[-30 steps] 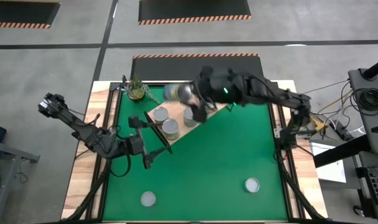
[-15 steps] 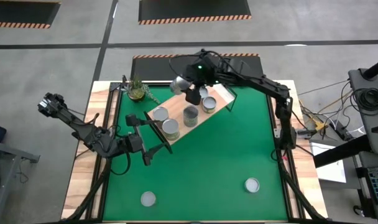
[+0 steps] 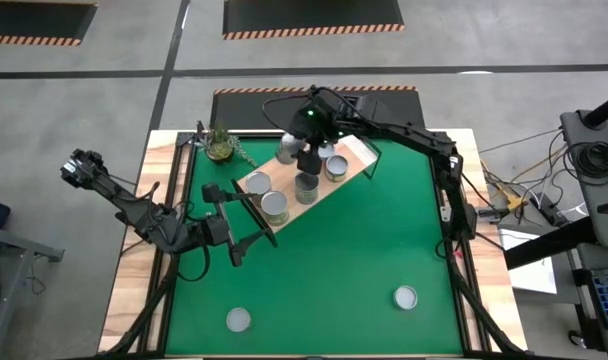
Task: Pick and place cans onto a shelf
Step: Put the dark blue can on the shelf
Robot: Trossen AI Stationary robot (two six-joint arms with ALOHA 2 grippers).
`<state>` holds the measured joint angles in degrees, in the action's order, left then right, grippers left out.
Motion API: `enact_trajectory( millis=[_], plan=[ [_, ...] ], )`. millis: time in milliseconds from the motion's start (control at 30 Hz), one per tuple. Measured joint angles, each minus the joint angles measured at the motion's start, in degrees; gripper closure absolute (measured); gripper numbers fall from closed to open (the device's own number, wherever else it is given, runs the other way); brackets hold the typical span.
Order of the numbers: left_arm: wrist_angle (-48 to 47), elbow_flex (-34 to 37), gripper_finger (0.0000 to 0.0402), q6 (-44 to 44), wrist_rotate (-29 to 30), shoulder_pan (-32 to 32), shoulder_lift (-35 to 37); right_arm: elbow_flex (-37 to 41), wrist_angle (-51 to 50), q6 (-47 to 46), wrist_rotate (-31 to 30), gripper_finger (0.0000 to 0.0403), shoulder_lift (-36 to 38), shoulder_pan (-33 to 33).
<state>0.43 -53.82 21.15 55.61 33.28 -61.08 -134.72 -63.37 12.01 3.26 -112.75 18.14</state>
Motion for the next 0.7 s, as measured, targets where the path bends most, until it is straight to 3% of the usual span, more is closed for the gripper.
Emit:
enact_trajectory(
  millis=[700],
  plan=[
    [-0.04,0.0,0.0019,-0.02,-0.02,0.0,-0.07,2.31,-1.47,-2.43,0.48,0.0099,0.0,0.02]
  ],
)
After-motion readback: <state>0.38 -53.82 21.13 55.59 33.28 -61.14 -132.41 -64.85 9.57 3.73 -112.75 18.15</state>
